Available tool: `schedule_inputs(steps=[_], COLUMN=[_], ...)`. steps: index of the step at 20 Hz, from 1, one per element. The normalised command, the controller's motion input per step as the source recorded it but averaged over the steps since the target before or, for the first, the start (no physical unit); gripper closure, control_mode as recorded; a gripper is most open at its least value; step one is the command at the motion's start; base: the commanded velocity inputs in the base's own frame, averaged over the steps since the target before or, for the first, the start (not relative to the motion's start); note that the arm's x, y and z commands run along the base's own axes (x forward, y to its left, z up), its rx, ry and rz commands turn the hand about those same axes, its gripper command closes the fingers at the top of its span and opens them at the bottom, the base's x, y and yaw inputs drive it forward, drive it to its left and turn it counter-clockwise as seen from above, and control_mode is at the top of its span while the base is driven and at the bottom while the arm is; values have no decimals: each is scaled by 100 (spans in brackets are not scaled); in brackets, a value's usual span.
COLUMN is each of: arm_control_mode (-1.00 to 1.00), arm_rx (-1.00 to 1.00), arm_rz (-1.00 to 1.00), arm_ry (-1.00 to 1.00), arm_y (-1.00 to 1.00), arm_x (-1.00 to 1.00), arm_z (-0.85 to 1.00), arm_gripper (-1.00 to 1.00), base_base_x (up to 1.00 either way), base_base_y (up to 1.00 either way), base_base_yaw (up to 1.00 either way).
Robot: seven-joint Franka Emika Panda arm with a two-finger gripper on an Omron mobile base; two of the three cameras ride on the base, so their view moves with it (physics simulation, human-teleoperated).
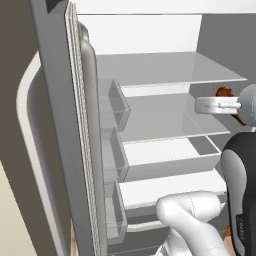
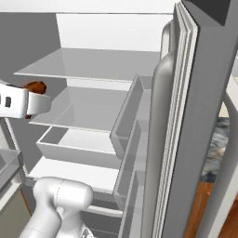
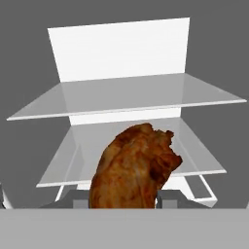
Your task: Open the fridge, remove the peach, cucumber, and chicken drumstick, and place them on any counter.
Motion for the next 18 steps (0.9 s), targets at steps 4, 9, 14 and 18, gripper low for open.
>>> schedule_inputs(steps=[4,9,14,18], arm_control_mode=[100,100,100,100], arm_rx=[0,0,0,0], arm_rz=[0,0,0,0], arm_ry=[0,0,0,0], arm_y=[0,0,0,0], arm_x=[0,0,0,0], arm_z=[0,0,0,0], arm_gripper=[100,100,100,100], base_base_x=[-21,-64,-86,-77], base_base_y=[0,0,0,0], base_base_yaw=[0,13,32,52])
